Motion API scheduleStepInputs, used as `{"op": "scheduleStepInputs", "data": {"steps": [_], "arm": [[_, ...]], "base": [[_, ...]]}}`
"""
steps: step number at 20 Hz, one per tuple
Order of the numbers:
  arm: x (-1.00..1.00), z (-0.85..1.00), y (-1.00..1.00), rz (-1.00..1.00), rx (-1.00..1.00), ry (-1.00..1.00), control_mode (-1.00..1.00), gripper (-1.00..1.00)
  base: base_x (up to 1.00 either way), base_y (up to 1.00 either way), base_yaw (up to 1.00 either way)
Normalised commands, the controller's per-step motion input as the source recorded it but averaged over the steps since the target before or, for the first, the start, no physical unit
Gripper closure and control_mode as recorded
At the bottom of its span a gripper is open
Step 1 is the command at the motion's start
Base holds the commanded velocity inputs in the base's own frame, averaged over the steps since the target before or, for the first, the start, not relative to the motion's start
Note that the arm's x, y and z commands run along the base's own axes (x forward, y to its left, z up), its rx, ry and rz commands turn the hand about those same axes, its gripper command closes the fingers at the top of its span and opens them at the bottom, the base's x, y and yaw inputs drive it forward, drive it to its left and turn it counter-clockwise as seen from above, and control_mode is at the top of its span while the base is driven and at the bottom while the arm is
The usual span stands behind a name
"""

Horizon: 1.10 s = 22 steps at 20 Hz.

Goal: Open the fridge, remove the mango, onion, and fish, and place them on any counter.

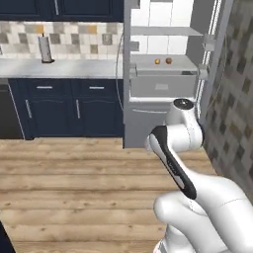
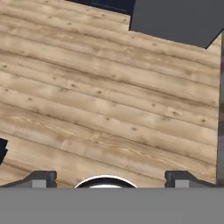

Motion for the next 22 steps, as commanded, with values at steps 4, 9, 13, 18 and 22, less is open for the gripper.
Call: {"op": "scheduleStepInputs", "data": {"steps": [4,9,13,18,22], "arm": [[0.00,0.00,0.00,0.00,0.00,0.00,1.00,-1.00],[0.00,0.00,0.00,0.00,0.00,0.00,1.00,-1.00],[0.00,0.00,0.00,0.00,0.00,0.00,1.00,-1.00],[0.00,0.00,0.00,0.00,0.00,0.00,1.00,-1.00],[0.00,0.00,0.00,0.00,0.00,0.00,1.00,-1.00]], "base": [[0.93,0.15,-0.40],[1.00,0.06,-0.35],[1.00,0.00,-0.31],[1.00,0.00,-0.13],[1.00,-0.01,0.00]]}}
